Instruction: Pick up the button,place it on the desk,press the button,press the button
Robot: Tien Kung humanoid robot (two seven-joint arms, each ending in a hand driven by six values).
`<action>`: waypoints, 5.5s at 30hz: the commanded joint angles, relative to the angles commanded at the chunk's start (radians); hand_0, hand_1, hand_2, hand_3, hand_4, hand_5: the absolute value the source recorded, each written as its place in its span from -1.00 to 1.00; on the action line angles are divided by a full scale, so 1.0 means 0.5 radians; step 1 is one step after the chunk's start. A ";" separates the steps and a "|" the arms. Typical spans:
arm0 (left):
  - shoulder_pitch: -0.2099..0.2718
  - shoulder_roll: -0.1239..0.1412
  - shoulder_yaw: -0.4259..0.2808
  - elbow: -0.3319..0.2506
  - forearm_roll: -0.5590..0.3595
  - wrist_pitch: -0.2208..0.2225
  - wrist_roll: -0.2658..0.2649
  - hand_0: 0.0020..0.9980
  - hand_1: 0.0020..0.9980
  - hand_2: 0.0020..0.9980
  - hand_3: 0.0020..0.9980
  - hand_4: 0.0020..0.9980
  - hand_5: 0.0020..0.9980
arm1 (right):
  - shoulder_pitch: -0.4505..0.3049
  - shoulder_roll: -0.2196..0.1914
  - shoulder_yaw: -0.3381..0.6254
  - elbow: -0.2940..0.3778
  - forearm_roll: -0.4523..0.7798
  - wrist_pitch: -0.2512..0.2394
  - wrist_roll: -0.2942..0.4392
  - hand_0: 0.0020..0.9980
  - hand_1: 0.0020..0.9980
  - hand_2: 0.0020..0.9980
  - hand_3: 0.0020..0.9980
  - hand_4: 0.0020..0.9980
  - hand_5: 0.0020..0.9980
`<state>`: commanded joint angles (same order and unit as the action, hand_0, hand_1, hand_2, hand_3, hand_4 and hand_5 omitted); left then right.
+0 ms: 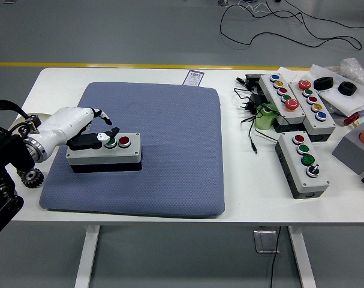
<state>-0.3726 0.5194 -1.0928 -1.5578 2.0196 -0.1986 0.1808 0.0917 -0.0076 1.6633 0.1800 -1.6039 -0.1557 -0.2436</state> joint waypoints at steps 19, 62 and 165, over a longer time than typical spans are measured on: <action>0.039 -0.007 0.111 0.065 -0.011 -0.036 0.046 -1.00 -1.00 -1.00 0.29 0.27 1.00 | 0.013 0.001 -0.010 0.000 0.011 0.003 0.003 0.33 0.34 0.38 0.18 -0.14 -0.46; -0.016 -0.055 0.329 0.164 -0.052 0.097 0.023 -1.00 -1.00 -1.00 0.30 0.25 1.00 | 0.027 -0.002 -0.015 0.000 0.001 0.003 0.002 0.33 0.34 0.38 0.19 -0.15 -0.47; 0.602 -0.828 -1.201 0.191 -1.430 0.131 -0.304 0.73 0.81 0.89 0.85 0.27 1.00 | -0.043 -0.055 -0.053 0.000 0.025 0.019 0.024 0.32 0.34 0.40 0.19 -0.15 -0.47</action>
<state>-0.0717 0.1055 -1.6930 -1.4624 1.3047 -0.1330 0.0288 0.0702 -0.0353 1.6370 0.1800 -1.5914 -0.1460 -0.2317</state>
